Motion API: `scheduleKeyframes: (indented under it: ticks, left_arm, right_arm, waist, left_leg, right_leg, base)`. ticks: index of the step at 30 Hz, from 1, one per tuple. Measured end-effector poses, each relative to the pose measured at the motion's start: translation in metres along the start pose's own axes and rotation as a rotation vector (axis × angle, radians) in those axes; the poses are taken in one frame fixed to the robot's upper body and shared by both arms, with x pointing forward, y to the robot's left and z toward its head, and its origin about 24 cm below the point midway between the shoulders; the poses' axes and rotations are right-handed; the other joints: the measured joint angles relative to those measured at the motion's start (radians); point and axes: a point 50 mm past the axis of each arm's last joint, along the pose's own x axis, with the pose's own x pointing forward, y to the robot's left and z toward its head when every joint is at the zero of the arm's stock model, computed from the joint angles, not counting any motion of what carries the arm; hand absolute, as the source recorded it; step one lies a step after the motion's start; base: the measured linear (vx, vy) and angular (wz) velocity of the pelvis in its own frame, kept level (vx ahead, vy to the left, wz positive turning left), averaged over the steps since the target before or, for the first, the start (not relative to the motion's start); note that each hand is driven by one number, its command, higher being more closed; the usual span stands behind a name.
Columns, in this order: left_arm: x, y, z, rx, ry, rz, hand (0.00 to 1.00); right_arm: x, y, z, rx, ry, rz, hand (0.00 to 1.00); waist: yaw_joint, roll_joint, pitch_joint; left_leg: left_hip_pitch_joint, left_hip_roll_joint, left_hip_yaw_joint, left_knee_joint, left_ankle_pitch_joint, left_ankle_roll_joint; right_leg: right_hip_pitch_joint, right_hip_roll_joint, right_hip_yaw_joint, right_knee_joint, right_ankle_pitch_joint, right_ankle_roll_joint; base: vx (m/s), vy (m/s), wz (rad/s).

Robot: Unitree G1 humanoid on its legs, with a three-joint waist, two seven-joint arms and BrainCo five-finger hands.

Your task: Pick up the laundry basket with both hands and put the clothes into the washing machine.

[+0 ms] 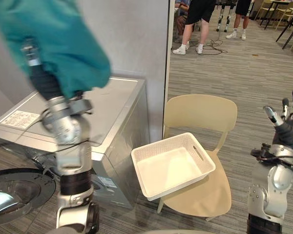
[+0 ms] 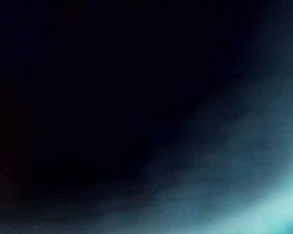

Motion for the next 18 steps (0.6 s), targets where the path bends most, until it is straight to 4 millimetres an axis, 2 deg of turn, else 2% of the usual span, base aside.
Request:
scheduleKeyframes:
  ticks: [4,6,9,10,11,13,18]
  left_arm:
    - [-0.014,0.045,0.016,0.132,-0.039,0.125,1.00]
    - [-0.032,0.070,0.023,0.227,-0.023,0.195,1.00]
    - [-0.074,0.097,0.027,0.326,0.081,0.311,1.00]
    - [-0.093,0.103,0.027,0.376,0.148,0.345,1.00]
    - [-0.097,0.104,0.026,0.386,0.162,0.348,1.00]
    - [-0.119,0.107,0.023,0.473,0.261,0.332,1.00]
    - [-0.145,0.111,0.021,0.573,0.381,0.288,1.00]
  right_arm:
    - [-0.021,-0.017,-0.009,-0.036,0.085,-0.070,0.00]
    - [-0.040,-0.034,-0.014,-0.099,0.159,-0.118,0.00]
    - [-0.077,-0.063,-0.020,-0.205,0.294,-0.221,0.00]
    - [-0.095,-0.078,-0.027,-0.255,0.383,-0.269,0.00]
    - [-0.099,-0.081,-0.028,-0.265,0.401,-0.280,0.00]
    - [-0.131,-0.102,-0.044,-0.335,0.572,-0.362,0.00]
    - [-0.182,-0.124,-0.073,-0.342,0.826,-0.474,0.00]
  waist:
    - [0.003,0.009,0.003]
    - [0.004,0.016,0.002]
    - [0.014,0.025,-0.002]
    - [0.023,0.026,-0.003]
    - [0.025,0.026,-0.003]
    - [0.030,0.025,-0.004]
    - [0.034,0.015,-0.012]
  left_leg:
    - [-0.001,0.000,-0.003,0.000,-0.002,0.000]
    - [-0.002,0.000,-0.006,0.000,-0.005,0.000]
    - [-0.003,-0.001,-0.014,0.000,-0.008,0.000]
    - [-0.001,-0.001,-0.021,0.002,-0.010,0.001]
    - [-0.001,0.000,-0.023,0.003,-0.011,0.002]
    - [-0.001,0.002,-0.036,0.020,-0.020,-0.001]
    - [-0.008,0.017,-0.039,0.065,-0.053,-0.005]
  right_leg:
    - [0.001,-0.001,-0.003,0.000,-0.002,0.001]
    - [0.002,-0.002,-0.008,0.002,-0.007,-0.001]
    - [0.004,-0.006,-0.021,0.013,-0.020,-0.003]
    - [0.010,-0.008,-0.027,0.017,-0.026,-0.002]
    - [0.013,-0.008,-0.028,0.018,-0.027,0.000]
    - [0.023,-0.014,-0.055,0.044,-0.044,0.003]
    - [0.036,-0.015,-0.071,0.072,-0.069,0.002]
  base:
    - [0.00,0.000,0.00]
    - [0.00,0.000,0.06]
    - [0.02,0.001,0.11]
    - [0.02,-0.002,0.13]
    - [0.01,-0.007,0.20]
    - [0.00,-0.012,0.22]
    - [-0.02,-0.017,0.10]
